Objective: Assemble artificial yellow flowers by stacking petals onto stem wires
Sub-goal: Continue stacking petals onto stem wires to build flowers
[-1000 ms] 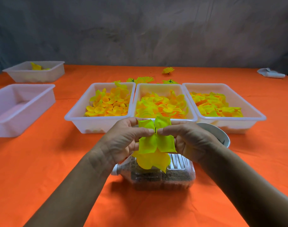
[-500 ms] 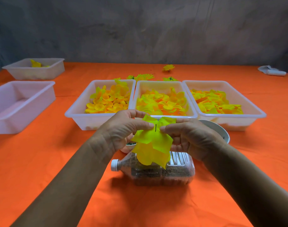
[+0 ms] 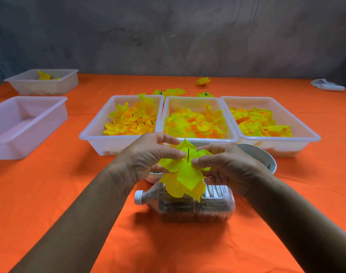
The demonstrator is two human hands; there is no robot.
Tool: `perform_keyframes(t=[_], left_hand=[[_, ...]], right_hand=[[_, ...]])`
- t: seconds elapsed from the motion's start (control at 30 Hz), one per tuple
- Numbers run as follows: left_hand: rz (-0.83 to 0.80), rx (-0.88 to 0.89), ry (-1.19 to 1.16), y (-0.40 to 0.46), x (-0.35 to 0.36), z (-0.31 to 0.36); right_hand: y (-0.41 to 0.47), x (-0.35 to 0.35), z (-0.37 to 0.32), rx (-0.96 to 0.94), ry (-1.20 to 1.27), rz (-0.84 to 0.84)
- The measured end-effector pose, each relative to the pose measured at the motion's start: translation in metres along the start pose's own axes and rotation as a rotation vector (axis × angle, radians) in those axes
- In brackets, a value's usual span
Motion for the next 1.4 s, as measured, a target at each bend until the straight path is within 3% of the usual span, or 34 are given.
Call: perform_keyframes(t=[0.37, 0.57, 0.7, 1.03, 1.4], left_hand=[[0.025, 0.014, 0.001, 0.008, -0.003, 0.004], [-0.025, -0.049, 0.003, 0.010, 0.002, 0.005], [-0.032, -0.068, 0.011, 0.011, 0.002, 0.005], [-0.008, -0.025, 0.111, 0.005, 0.000, 0.002], [-0.017, 0.008, 0.246, 0.006, 0.002, 0.010]], right_hand=[[-0.001, 0.002, -0.005, 0.009, -0.065, 0.039], [-0.002, 0.009, -0.005, 0.118, 0.164, 0.010], [-0.003, 0.010, -0.003, 0.147, 0.191, -0.007], [0.000, 0.001, -0.001, 0.002, -0.210, 0.075], [-0.002, -0.005, -0.003, -0.043, -0.264, 0.133]])
Point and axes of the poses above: each hand's wrist, its own y-axis towards the middle knuckle, its own x-axis out of the palm, z = x × y, the point moved 8 cm from there along y, towards the middle knuckle, and after that the axes turned 2 degrees about z, right-handed, at the moved point
